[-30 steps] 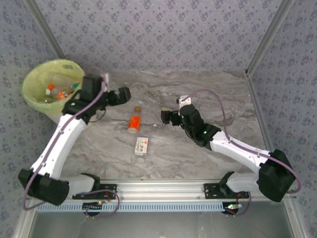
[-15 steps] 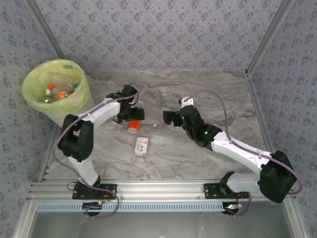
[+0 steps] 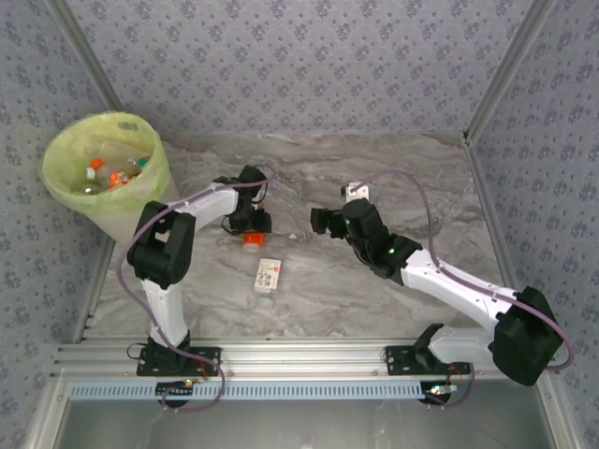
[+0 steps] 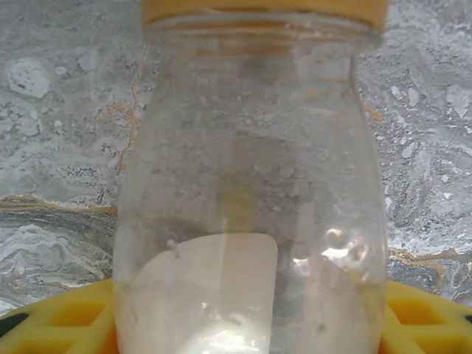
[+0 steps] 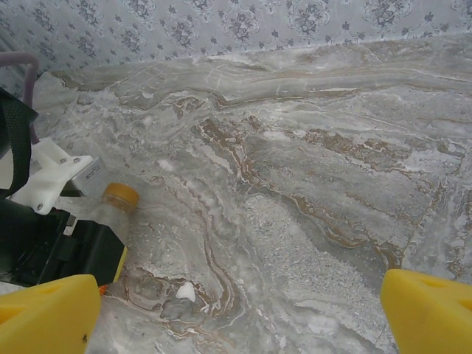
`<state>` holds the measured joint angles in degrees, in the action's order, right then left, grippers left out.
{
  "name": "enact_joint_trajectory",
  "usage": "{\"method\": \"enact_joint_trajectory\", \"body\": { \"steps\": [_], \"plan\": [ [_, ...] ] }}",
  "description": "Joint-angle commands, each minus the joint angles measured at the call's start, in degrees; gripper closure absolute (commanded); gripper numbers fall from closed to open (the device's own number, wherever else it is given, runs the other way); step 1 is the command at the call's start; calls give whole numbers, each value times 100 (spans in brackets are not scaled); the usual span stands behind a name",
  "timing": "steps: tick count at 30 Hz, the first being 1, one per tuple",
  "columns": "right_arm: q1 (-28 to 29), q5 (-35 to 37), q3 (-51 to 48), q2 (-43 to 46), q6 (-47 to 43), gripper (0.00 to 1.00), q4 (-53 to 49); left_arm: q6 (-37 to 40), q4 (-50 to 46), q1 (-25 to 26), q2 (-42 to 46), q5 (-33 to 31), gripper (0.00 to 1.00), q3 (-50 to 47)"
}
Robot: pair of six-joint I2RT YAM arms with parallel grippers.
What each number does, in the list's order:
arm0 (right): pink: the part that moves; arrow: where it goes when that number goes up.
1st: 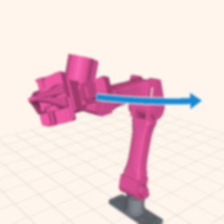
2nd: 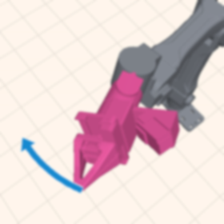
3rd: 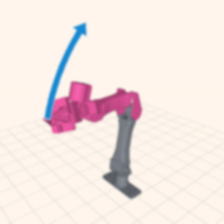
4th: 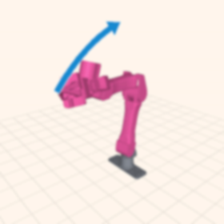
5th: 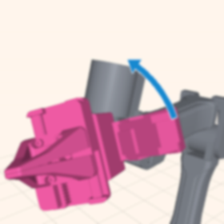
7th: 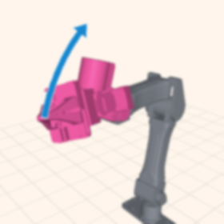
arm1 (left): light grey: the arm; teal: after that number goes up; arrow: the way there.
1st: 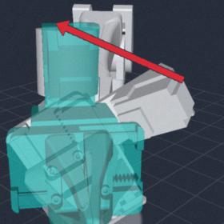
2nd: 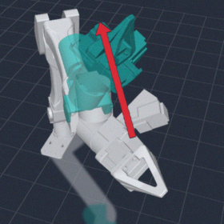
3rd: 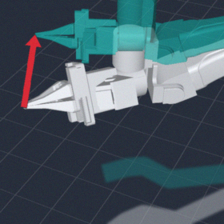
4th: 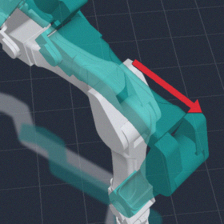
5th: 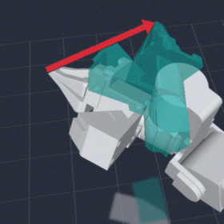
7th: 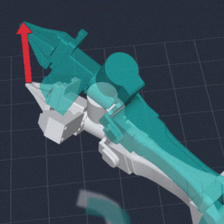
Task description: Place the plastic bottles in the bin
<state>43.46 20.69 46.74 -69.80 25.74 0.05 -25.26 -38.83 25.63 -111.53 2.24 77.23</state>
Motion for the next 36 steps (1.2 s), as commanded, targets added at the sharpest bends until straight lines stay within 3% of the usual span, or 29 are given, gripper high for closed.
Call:
{"method": "enact_joint_trajectory", "body": {
  "steps": [1, 11, 22, 29, 36],
  "plan": [
    [-37, 154, -29, 89, 63, 0, -93, 84, -37, 13, 330, -47, 47, 77],
    [-49, 86, -93, 98, -66, 0, 103, -43, 169, 10, 2115, -138, 61, -125],
    [-69, -14, -94, 127, -263, 0, 420, 703, -621, -68, 3174, -1019, 64, 1309],
    [-106, -100, -9, 92, -332, 0, 497, 1370, -829, -875, 3197, -1359, 62, 2177],
    [-113, -144, -7, 115, -303, 0, 456, 1739, -1136, -2284, 3020, -722, 60, 3044]
  ]
}}
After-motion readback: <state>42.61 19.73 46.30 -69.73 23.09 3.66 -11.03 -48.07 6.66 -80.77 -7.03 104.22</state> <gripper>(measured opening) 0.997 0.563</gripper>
